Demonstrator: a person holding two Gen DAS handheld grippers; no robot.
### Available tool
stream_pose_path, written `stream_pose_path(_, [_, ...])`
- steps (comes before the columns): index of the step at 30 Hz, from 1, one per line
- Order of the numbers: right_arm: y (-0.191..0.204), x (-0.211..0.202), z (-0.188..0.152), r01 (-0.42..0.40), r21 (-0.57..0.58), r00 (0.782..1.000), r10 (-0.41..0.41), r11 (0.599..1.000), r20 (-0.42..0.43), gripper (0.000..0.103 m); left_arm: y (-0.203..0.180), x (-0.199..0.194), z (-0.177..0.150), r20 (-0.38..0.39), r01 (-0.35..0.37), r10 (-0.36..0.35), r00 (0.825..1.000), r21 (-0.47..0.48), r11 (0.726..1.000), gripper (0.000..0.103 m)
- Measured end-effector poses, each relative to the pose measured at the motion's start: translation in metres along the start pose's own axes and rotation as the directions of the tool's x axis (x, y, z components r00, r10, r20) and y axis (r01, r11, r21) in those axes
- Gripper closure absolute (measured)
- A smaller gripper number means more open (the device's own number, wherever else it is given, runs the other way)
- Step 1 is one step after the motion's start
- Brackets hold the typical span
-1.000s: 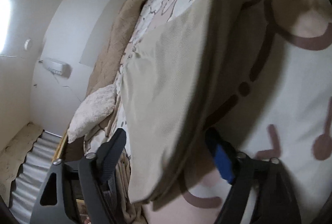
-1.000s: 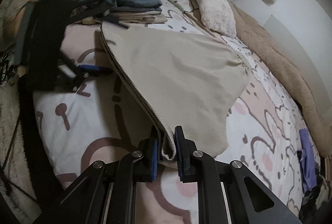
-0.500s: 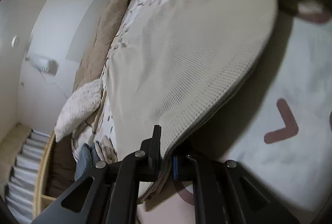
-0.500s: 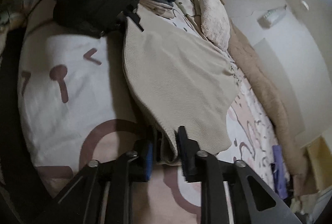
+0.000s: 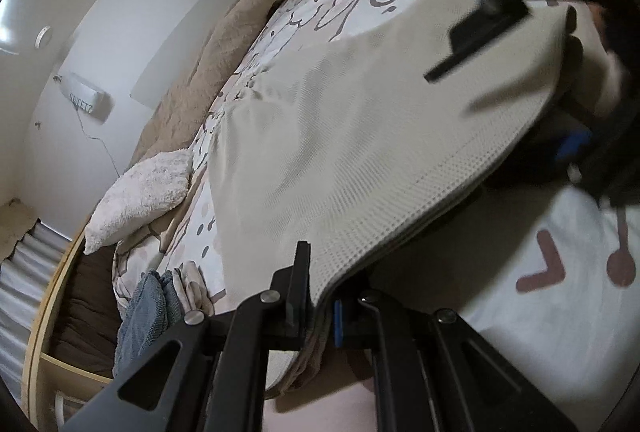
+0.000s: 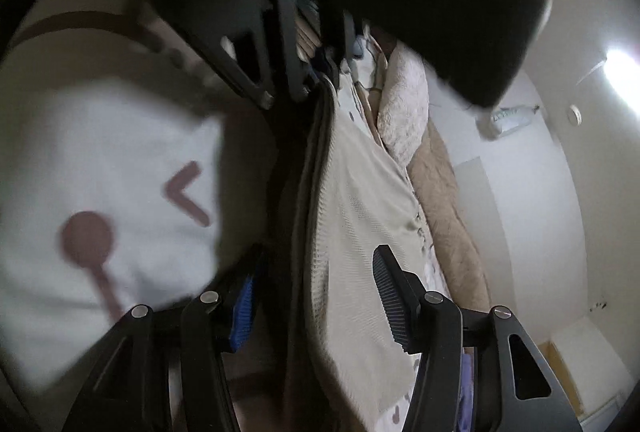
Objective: Fold clothes
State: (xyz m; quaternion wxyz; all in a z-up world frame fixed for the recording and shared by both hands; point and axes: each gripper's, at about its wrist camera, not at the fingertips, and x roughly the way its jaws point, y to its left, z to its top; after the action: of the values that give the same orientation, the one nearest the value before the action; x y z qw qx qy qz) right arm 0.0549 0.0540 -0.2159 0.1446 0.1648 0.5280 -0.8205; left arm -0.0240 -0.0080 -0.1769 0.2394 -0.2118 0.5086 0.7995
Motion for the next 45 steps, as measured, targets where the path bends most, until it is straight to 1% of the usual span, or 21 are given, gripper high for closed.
stream_pose_path(3, [-0.009,0.006,-0.009,-0.002,0.015,0.999,0.002,1.0,-0.033,0.05,-0.01,0.004,-0.008,-0.002,-0.064,0.065,0.998,0.104,0.993,0.089])
stream_pose_path(5, [-0.015,0.01,-0.015,-0.003,0.026,0.998,0.004,1.0,-0.056,0.05,-0.019,0.008,-0.012,-0.011,-0.116,0.12,0.993,0.168,0.979,0.081])
stream_pose_path(7, [-0.015,0.011,-0.021,-0.003,-0.005,0.998,0.002,1.0,-0.057,0.059,-0.024,0.013,-0.015,-0.015,-0.173,0.18,0.984,0.211,0.962,0.073])
stream_pose_path(8, [-0.015,0.012,-0.024,-0.002,-0.023,0.998,0.001,1.0,-0.057,0.07,-0.023,0.013,-0.015,-0.007,-0.198,0.205,0.979,0.217,0.956,0.069])
stream_pose_path(9, [-0.014,0.012,-0.029,-0.001,-0.051,0.999,-0.002,0.999,-0.049,0.08,-0.021,0.012,-0.015,-0.001,-0.222,0.228,0.974,0.225,0.949,0.059])
stream_pose_path(10, [-0.016,0.01,-0.032,-0.009,-0.058,0.999,0.007,0.998,-0.032,0.087,-0.019,0.012,-0.016,0.005,-0.244,0.25,0.968,0.236,0.941,0.049])
stream_pose_path(11, [-0.02,0.009,-0.035,-0.02,-0.057,1.0,0.019,0.998,-0.014,0.096,-0.016,0.012,-0.016,0.01,-0.265,0.271,0.962,0.246,0.932,0.046])
stream_pose_path(13, [-0.027,0.005,-0.04,-0.042,-0.057,0.999,0.044,0.997,0.023,0.097,-0.012,0.012,-0.018,0.019,-0.297,0.304,0.953,0.269,0.916,0.042])
stream_pose_path(17, [-0.059,0.003,-0.04,-0.062,-0.029,0.997,0.063,0.998,0.05,0.097,-0.01,0.013,-0.028,0.027,-0.302,0.311,0.95,0.33,0.894,0.042])
stream_pose_path(21, [-0.086,0.002,-0.036,-0.083,-0.015,0.995,0.083,0.996,0.053,0.097,-0.022,0.021,-0.028,0.096,-0.344,0.336,0.937,0.422,0.839,0.043])
stream_pose_path(22, [-0.091,0.003,-0.037,-0.088,-0.011,0.995,0.089,0.996,0.054,0.097,-0.023,0.023,-0.028,0.101,-0.351,0.342,0.934,0.428,0.833,0.048])
stream_pose_path(23, [-0.094,0.004,-0.037,-0.095,-0.01,0.994,0.095,0.995,0.052,0.097,-0.022,0.027,-0.027,0.092,-0.347,0.342,0.935,0.427,0.835,0.054])
stream_pose_path(24, [-0.096,0.005,-0.036,-0.102,-0.01,0.994,0.102,0.995,0.048,0.097,-0.02,0.031,-0.026,0.073,-0.334,0.336,0.939,0.424,0.842,0.071])
stream_pose_path(25, [-0.097,0.007,-0.036,-0.1,-0.014,0.994,0.101,0.995,0.048,0.097,-0.019,0.032,-0.026,0.07,-0.334,0.337,0.939,0.423,0.842,0.093])
stream_pose_path(26, [-0.097,0.008,-0.037,-0.098,-0.022,0.994,0.099,0.995,0.048,0.097,-0.02,0.031,-0.027,0.085,-0.348,0.346,0.934,0.423,0.837,0.096])
stream_pose_path(29, [-0.097,0.009,-0.041,-0.097,-0.043,0.993,0.1,0.994,0.056,0.097,-0.013,0.021,-0.023,0.108,-0.366,0.354,0.929,0.404,0.838,0.096])
stream_pose_path(32, [-0.106,-0.009,-0.048,-0.077,-0.069,0.988,0.085,0.995,0.129,0.097,0.004,0.002,-0.012,0.117,-0.383,0.366,0.923,0.364,0.849,0.096])
stream_pose_path(34, [-0.121,-0.021,-0.051,-0.038,-0.083,0.983,0.052,0.996,0.173,0.097,0.019,-0.016,0.005,0.125,-0.407,0.388,0.913,0.309,0.859,0.096])
stream_pose_path(36, [-0.137,-0.031,-0.054,-0.014,-0.094,0.983,0.031,0.995,0.18,0.097,0.035,-0.039,0.027,0.131,-0.425,0.405,0.905,0.235,0.874,0.096])
stream_pose_path(39, [-0.163,-0.049,-0.062,0.011,-0.107,0.985,0.007,0.994,0.172,0.097,0.045,-0.072,0.054,0.146,-0.428,0.407,0.902,0.17,0.888,0.096])
stream_pose_path(45, [-0.194,-0.125,-0.083,0.035,-0.151,0.985,-0.009,0.988,0.173,0.097,0.028,-0.159,0.08,0.213,-0.429,0.389,0.896,0.19,0.883,0.096])
